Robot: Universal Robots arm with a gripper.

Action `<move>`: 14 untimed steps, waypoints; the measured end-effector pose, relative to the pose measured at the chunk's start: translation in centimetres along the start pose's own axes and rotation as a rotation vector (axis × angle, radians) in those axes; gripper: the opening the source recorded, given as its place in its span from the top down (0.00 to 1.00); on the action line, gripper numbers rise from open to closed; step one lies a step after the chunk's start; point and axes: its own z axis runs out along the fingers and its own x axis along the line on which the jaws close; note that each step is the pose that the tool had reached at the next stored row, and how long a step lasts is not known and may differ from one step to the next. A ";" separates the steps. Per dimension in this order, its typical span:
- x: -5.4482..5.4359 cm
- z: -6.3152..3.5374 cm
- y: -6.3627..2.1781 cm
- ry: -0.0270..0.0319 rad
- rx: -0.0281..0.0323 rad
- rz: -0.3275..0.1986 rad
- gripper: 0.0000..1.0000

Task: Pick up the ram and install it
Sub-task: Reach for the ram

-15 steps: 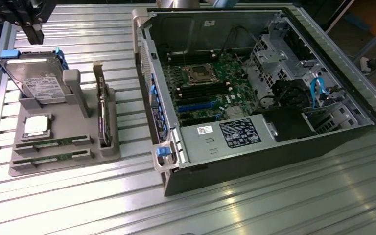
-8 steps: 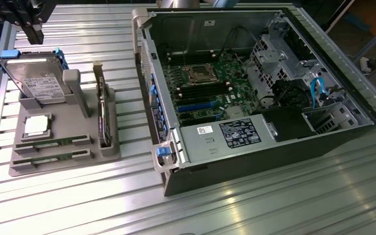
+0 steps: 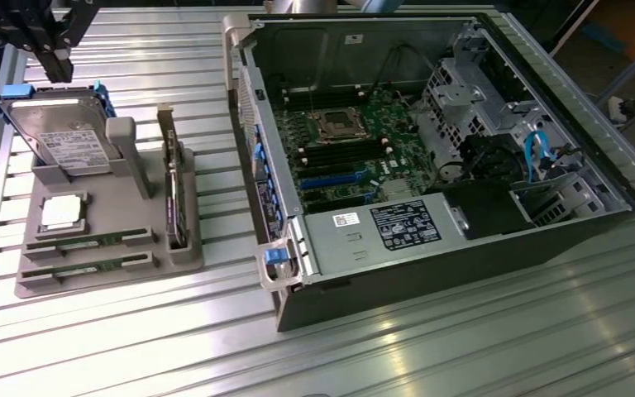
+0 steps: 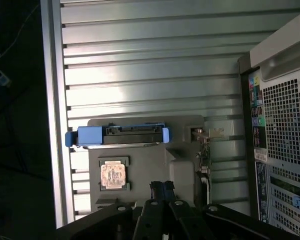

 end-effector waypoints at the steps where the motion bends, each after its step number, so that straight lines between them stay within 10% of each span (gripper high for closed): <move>1: 0.0 -0.01 -0.16 0.0001 0.0001 0.000 0.89; 14: -0.1 -0.08 -1.75 0.0000 0.0000 0.000 0.89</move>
